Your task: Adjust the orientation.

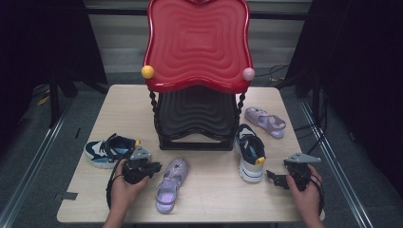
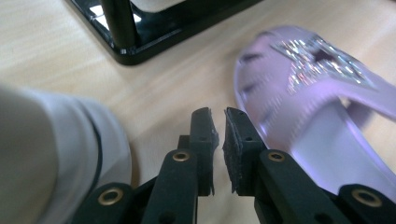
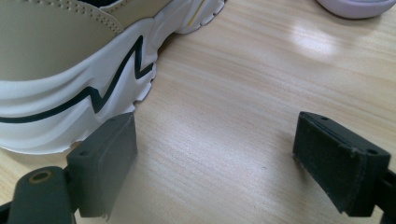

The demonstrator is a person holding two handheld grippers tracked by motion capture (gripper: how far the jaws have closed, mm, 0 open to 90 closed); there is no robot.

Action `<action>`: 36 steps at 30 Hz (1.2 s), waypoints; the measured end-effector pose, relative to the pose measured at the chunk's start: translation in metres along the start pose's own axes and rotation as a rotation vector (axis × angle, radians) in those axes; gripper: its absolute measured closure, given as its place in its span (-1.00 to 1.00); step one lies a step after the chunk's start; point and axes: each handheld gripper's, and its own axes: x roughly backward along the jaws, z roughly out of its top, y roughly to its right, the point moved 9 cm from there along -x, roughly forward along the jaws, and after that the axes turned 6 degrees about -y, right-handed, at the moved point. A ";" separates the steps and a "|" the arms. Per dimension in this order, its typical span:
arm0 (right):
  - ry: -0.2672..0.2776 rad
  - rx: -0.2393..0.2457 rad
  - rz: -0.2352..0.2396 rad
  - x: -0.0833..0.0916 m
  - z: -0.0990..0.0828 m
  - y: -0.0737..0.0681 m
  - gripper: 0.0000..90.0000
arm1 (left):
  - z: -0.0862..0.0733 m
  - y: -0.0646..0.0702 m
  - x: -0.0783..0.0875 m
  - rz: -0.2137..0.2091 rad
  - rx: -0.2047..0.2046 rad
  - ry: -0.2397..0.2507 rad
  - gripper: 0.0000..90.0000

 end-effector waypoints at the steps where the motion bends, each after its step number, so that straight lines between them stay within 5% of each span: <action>1: 0.000 0.000 0.000 0.000 0.000 0.000 -0.70 | -0.004 0.001 0.003 -0.005 0.002 0.001 0.81; 9: 0.000 0.000 0.000 0.000 0.000 0.000 -0.70 | -0.020 0.016 0.017 -0.057 -0.001 0.001 0.76; 17: 0.000 0.000 0.000 0.000 0.000 0.000 -0.70 | -0.009 0.026 0.006 -0.083 -0.025 -0.004 0.80; 36: 0.000 0.000 0.001 0.000 0.000 0.000 -0.70 | 0.014 0.015 -0.005 -0.061 -0.027 0.012 0.99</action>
